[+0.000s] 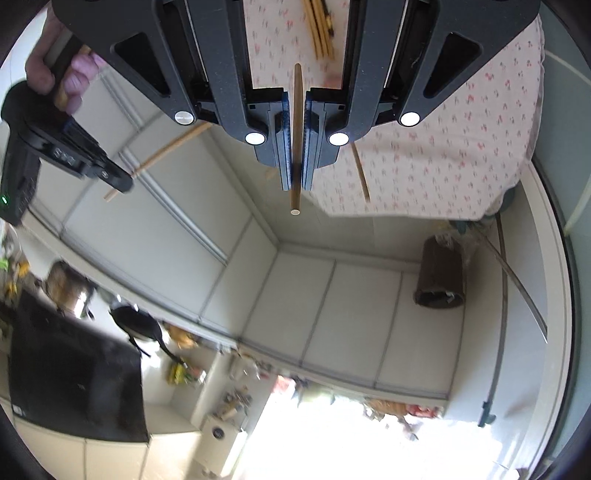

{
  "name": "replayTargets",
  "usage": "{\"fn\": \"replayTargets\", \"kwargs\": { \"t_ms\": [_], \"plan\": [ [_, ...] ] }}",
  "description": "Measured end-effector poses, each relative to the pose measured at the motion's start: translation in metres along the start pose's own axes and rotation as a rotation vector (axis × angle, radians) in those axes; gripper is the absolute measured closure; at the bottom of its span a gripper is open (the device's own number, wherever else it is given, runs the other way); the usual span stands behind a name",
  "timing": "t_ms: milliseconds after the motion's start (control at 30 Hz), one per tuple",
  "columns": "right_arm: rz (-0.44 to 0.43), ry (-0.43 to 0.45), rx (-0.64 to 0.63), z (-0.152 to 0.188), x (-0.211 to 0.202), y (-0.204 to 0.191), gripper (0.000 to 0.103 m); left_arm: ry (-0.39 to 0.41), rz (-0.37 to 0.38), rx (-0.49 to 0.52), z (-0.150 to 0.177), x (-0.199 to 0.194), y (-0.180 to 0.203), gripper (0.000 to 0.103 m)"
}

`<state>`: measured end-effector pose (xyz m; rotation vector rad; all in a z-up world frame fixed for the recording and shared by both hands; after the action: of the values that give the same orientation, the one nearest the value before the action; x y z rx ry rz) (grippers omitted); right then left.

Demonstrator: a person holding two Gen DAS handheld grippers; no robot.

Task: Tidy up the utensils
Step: 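Carry the chopstick with the left tool and release it into the pink holder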

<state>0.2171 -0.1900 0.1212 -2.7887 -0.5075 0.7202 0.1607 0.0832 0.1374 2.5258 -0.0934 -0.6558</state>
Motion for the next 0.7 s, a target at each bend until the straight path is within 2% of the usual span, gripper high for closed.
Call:
{"fn": "replayTargets", "kwargs": {
  "t_ms": [200, 267, 400, 567, 700],
  "plan": [
    [-0.012, 0.019, 0.017, -0.012, 0.025, -0.002, 0.097, 0.077, -0.076, -0.009, -0.015, 0.032, -0.007, 0.098],
    [-0.020, 0.005, 0.023, -0.011, 0.041, -0.005, 0.097, 0.075, -0.076, -0.037, -0.014, 0.051, -0.019, 0.097],
    [-0.023, -0.026, 0.013, -0.008, 0.064, -0.014, 0.097, 0.012, -0.126, -0.099, -0.012, 0.076, -0.049, 0.095],
    [-0.017, -0.050, 0.012, -0.003, 0.082, -0.021, 0.097, 0.049, -0.129, -0.119, -0.020, 0.059, -0.060, 0.091],
    [-0.005, -0.068, 0.005, 0.005, 0.093, -0.028, 0.097, 0.039, -0.144, -0.126, -0.020, 0.055, -0.063, 0.086]
  ]
}}
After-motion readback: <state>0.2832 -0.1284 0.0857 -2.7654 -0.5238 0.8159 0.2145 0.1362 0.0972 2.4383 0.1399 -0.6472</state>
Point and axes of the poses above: each gripper's, at about its wrist camera, not at the fingertips, and x roughly the way its jaws point, y to its right, z to its underside, the point moved 3 cm from there along x, roughly the way its jaws point, and after that the axes turned 12 degrees about -x, right-handed, at the moved point
